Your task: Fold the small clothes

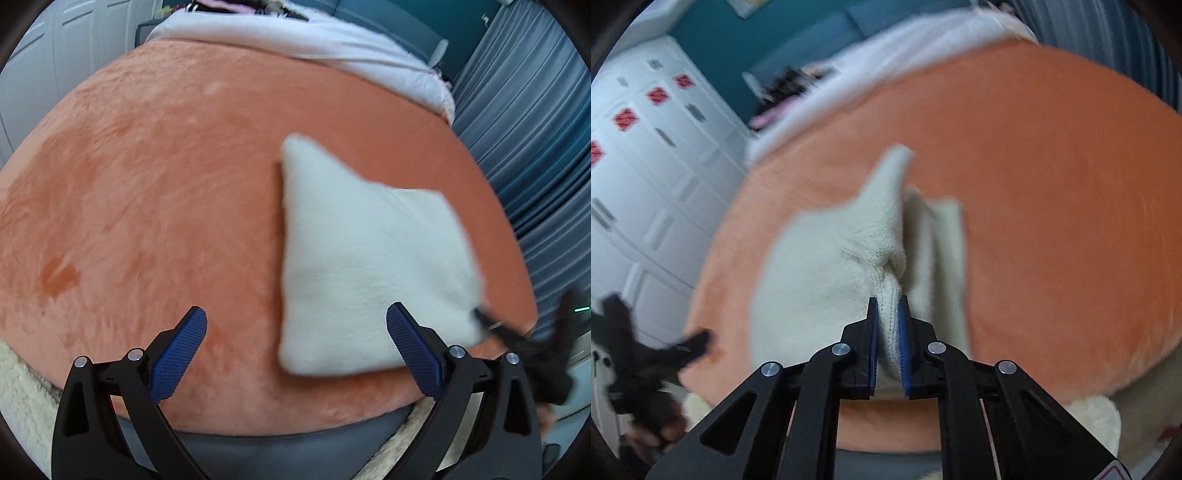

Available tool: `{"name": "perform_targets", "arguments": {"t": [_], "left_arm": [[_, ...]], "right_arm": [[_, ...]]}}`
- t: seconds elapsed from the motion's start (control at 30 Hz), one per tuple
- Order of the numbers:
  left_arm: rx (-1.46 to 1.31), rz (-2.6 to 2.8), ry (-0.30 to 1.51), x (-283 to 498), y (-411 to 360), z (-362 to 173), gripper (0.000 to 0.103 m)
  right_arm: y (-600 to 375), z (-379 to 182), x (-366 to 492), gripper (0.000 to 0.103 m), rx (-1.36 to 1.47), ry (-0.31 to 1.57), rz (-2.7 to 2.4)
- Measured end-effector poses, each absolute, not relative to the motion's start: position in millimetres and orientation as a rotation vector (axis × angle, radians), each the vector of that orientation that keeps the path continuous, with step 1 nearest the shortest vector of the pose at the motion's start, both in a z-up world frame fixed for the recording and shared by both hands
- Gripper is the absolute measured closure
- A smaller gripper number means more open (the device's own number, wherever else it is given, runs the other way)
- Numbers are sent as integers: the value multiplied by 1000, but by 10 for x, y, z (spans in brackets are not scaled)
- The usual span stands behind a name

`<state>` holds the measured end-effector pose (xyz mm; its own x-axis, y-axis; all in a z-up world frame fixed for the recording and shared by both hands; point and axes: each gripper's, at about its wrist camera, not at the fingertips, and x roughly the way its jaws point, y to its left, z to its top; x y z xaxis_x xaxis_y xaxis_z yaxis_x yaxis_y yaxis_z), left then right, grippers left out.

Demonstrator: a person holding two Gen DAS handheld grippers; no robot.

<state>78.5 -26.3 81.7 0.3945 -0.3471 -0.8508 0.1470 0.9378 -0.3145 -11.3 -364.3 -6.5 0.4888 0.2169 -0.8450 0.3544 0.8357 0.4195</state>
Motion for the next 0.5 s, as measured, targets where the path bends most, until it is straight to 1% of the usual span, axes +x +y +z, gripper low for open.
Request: {"name": "perform_targets", "arguments": {"t": [0.03, 0.1, 0.13, 0.17, 0.2, 0.23, 0.27, 0.3, 0.33, 0.37, 0.4, 0.43, 0.5], "left_arm": [[-198, -314, 1156, 771, -252, 739, 7], [-188, -308, 1179, 736, -232, 661, 7], [-178, -305, 1181, 698, -238, 645, 7], [-172, -308, 1180, 677, -236, 635, 7], [-162, -313, 1178, 661, -247, 630, 7], [-148, -315, 1177, 620, -267, 623, 7], [-132, -316, 1174, 608, -281, 624, 7], [-119, -317, 1168, 596, -281, 621, 7], [-112, -319, 1158, 573, -285, 640, 7], [-110, -320, 1147, 548, -275, 662, 7], [-109, -321, 1139, 538, -262, 676, 7], [-108, -321, 1131, 531, -231, 692, 7], [-110, -303, 1116, 516, -112, 716, 7]], "right_arm": [[-3667, -175, -186, 94, 656, 1059, -81], [-3660, -102, -252, 94, 686, 1019, -69], [-3654, -53, -244, 92, 696, 1013, -55], [-3638, -4, -213, 86, 695, 1014, -43], [-3637, 22, -203, 85, 682, 1016, -45], [-3635, 40, -165, 82, 672, 1022, -41], [-3625, 57, -129, 74, 679, 1032, -30], [-3628, 37, -84, 69, 694, 1041, -18], [-3587, 19, 2, 68, 701, 1048, -20], [-3547, 17, 45, 74, 690, 1063, -32], [-3496, 61, 72, 85, 669, 1071, -41], [-3397, 169, 107, 91, 631, 1065, -49], [-3173, 466, 227, 92, 549, 1016, -16]]}}
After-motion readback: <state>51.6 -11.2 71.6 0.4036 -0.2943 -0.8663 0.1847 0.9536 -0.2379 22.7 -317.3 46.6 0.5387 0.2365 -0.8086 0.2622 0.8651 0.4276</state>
